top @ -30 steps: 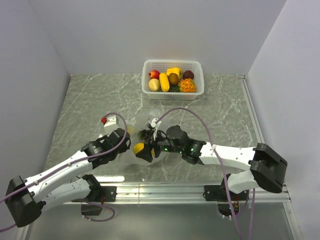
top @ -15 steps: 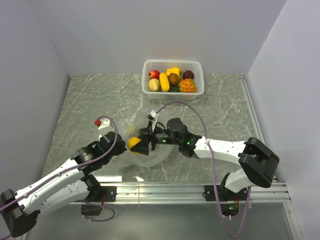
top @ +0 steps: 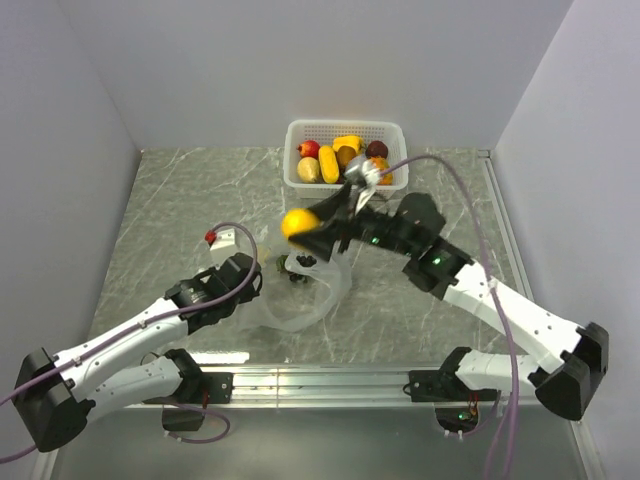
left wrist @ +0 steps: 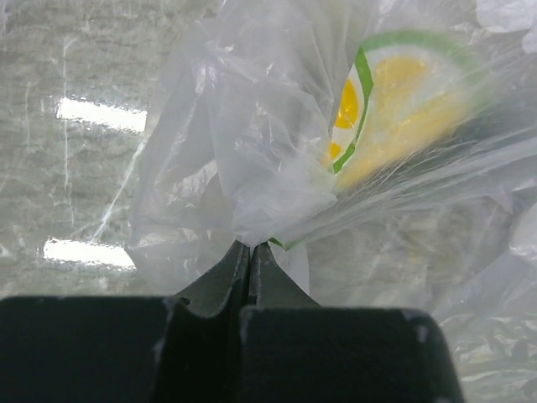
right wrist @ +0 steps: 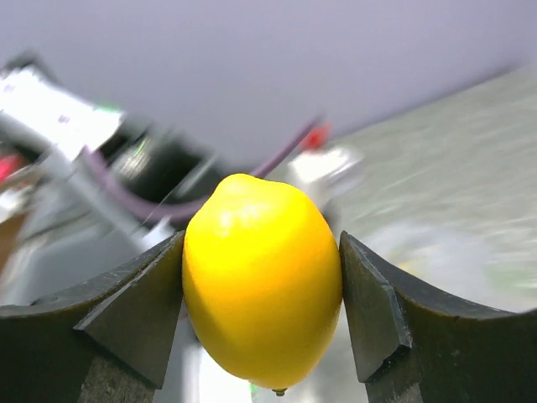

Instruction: Untie the knot of the plastic bag and take out the fruit

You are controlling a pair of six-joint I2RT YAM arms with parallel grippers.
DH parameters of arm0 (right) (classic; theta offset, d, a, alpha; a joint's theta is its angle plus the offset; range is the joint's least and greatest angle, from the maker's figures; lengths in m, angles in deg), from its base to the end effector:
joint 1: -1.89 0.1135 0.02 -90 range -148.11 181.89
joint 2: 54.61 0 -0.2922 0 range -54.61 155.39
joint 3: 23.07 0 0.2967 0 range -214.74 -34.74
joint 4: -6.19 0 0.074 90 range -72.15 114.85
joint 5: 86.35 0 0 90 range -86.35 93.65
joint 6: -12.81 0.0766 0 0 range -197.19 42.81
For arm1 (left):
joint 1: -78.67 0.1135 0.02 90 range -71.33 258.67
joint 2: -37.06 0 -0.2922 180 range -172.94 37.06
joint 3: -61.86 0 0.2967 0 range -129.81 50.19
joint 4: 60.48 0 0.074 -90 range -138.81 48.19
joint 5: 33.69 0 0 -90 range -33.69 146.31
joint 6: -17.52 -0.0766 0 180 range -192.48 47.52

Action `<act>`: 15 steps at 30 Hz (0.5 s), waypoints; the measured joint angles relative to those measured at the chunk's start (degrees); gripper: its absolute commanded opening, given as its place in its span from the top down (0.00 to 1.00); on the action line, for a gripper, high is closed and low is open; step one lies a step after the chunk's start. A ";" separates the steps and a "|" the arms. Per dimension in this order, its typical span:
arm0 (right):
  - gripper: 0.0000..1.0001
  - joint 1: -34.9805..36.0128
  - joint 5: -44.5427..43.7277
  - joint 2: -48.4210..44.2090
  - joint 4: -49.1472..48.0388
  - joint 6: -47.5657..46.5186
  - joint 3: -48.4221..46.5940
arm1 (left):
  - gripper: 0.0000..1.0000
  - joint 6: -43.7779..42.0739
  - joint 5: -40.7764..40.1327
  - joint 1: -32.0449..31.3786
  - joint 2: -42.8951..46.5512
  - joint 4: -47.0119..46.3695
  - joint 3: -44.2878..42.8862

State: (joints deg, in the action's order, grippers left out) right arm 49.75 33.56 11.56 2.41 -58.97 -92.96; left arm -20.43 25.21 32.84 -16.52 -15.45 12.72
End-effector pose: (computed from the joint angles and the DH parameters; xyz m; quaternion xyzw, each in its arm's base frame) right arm 0.1979 0.2757 0.4184 -0.3505 0.5662 0.5387 0.5161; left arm 0.1908 -0.1396 0.2196 -0.1417 0.8974 -0.0864 0.4088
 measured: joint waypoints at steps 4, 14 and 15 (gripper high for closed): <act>1.00 -8.13 -4.24 -0.70 2.71 -3.08 -4.13 | 1.00 -0.31 1.01 0.11 -0.07 0.33 0.00; 1.00 -28.50 -20.31 29.29 3.56 -3.21 -20.81 | 0.99 -0.61 4.39 0.26 4.96 0.28 0.26; 0.98 -29.77 -21.55 33.77 3.76 -3.02 -23.87 | 1.00 -0.79 4.59 0.26 5.29 0.28 0.28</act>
State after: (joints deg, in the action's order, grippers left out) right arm 19.98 12.01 45.33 6.17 -61.98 -116.82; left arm -21.22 29.80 33.11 -11.23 -15.17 13.00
